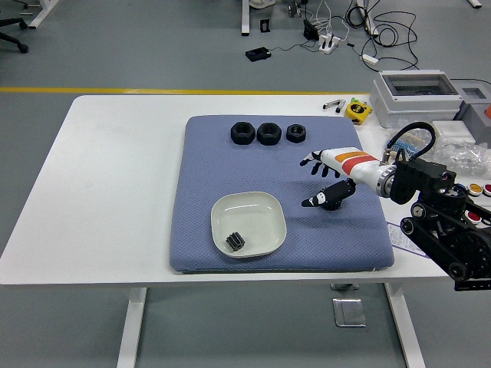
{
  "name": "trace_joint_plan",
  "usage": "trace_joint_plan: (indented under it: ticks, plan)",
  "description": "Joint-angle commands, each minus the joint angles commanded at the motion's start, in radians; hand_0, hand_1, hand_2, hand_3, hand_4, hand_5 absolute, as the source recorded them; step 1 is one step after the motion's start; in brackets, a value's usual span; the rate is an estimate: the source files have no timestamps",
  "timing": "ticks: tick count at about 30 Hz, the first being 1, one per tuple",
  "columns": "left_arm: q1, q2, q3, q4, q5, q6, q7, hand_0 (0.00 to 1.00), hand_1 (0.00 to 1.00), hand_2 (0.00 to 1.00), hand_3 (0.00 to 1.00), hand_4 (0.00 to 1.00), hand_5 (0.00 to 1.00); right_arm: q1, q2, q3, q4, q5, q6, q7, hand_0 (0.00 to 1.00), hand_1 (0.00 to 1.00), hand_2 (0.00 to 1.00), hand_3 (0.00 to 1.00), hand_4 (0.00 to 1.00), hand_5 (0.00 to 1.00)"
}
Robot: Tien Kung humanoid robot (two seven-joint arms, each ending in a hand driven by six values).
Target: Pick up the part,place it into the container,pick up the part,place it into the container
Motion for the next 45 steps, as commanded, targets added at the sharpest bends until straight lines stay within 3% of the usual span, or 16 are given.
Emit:
trace_joint_plan:
  ticks: [13,16,17,22,23,28,29,40,41,45]
  plan:
    - [0.007,-0.003,-0.002,-0.002,0.005,0.000,0.002,0.698,0.615,0.654,0.559,0.568,0.588,0.011,0.037,-0.073,-0.166,0.070,-0.099,-0.015,0.462,0.594,0.665,0.734,0.998,0.439]
    - [0.006,-0.002,-0.001,-0.003,0.010,-0.001,0.002,0.698,0.615,0.654,0.559,0.568,0.588,0.014,0.041,-0.086,-0.181,0.064,-0.107,-0.017,0.462,0.594,0.665,0.734,0.998,0.439]
    - [0.005,-0.002,-0.002,-0.003,0.012,-0.001,0.003,0.697,0.619,0.655,0.560,0.568,0.587,0.013,0.041,-0.088,-0.182,0.066,-0.109,-0.017,0.385,0.561,0.649,0.688,0.990,0.425]
    - [0.005,-0.002,-0.003,-0.003,0.012,-0.001,0.003,0.697,0.619,0.655,0.560,0.568,0.587,0.015,0.052,-0.105,-0.207,0.074,-0.125,-0.016,0.385,0.561,0.649,0.688,0.990,0.425]
    - [0.004,-0.002,-0.002,-0.004,0.012,-0.001,0.003,0.698,0.621,0.655,0.559,0.569,0.588,0.016,0.054,-0.108,-0.212,0.074,-0.127,-0.016,0.330,0.528,0.595,0.643,0.957,0.410]
    - [0.002,-0.001,0.000,-0.004,0.007,-0.002,0.001,0.698,0.621,0.655,0.559,0.569,0.588,0.014,0.060,-0.117,-0.235,0.082,-0.152,-0.009,0.330,0.528,0.595,0.643,0.957,0.410]
    - [0.002,-0.001,0.001,-0.004,0.006,-0.002,0.001,0.697,0.621,0.654,0.559,0.568,0.587,0.013,0.061,-0.120,-0.239,0.083,-0.156,-0.008,0.243,0.459,0.535,0.553,0.883,0.382]
    - [-0.002,-0.002,0.007,-0.004,-0.003,-0.003,-0.002,0.697,0.624,0.653,0.559,0.568,0.587,0.010,0.073,-0.141,-0.276,0.079,-0.176,0.001,0.222,0.437,0.508,0.523,0.857,0.377]
    - [-0.002,-0.002,0.007,-0.004,-0.003,-0.003,-0.002,0.697,0.622,0.651,0.559,0.570,0.588,0.009,0.074,-0.141,-0.279,0.077,-0.179,0.003,0.165,0.384,0.460,0.483,0.808,0.359]
    - [-0.003,-0.001,0.009,-0.004,-0.005,-0.003,-0.002,0.697,0.622,0.651,0.559,0.570,0.588,0.007,0.076,-0.146,-0.290,0.067,-0.194,0.008,0.165,0.384,0.460,0.483,0.808,0.359]
